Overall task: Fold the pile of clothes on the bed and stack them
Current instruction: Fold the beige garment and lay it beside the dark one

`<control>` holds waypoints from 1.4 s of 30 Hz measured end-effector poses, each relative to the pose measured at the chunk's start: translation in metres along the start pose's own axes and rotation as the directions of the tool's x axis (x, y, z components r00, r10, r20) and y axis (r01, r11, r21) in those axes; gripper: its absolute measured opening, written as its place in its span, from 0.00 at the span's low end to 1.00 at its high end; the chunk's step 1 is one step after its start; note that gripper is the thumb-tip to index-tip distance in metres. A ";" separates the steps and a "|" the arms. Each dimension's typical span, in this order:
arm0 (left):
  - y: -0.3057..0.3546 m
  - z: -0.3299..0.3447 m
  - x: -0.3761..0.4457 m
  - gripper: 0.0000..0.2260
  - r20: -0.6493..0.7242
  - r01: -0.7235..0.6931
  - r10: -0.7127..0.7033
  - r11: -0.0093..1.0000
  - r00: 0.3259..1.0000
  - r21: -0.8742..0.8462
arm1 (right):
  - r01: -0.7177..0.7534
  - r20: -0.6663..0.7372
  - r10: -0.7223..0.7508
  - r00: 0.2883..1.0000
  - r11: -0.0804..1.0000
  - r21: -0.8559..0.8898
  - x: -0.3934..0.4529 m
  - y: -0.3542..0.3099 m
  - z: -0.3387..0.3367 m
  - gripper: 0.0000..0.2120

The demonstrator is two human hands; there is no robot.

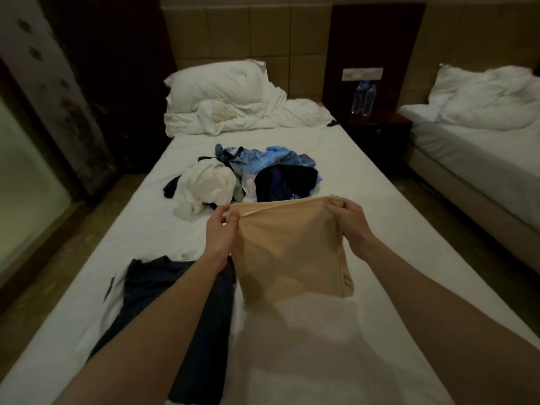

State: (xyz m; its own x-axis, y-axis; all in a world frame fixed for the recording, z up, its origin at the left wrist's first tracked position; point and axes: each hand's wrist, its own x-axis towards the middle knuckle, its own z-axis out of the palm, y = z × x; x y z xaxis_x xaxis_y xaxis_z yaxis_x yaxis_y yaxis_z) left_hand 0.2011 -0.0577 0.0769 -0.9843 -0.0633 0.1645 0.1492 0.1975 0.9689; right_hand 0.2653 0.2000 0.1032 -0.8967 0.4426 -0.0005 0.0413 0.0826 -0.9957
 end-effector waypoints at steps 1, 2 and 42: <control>0.008 -0.007 -0.011 0.08 -0.012 -0.011 0.011 1.000 1.000 0.007 | 0.021 -0.012 -0.021 1.000 1.000 0.006 -0.013 -0.006 -0.002 0.09; 0.016 -0.014 -0.024 0.10 -0.020 -0.022 0.022 1.000 1.000 0.012 | 0.038 -0.020 -0.038 0.999 0.999 0.011 -0.026 -0.012 -0.005 0.10; -0.081 -0.230 0.021 0.22 -0.203 0.280 -0.218 0.887 0.955 0.366 | -0.064 0.170 0.129 0.977 0.938 -0.342 -0.072 0.055 0.263 0.23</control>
State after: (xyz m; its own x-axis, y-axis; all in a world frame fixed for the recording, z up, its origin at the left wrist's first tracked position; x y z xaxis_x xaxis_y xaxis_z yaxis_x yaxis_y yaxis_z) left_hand 0.1898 -0.3003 0.0447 -0.9530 -0.3024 -0.0162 -0.1779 0.5157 0.8381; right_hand 0.2161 -0.0619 0.0244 -0.9457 0.2911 -0.1444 0.2468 0.3544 -0.9019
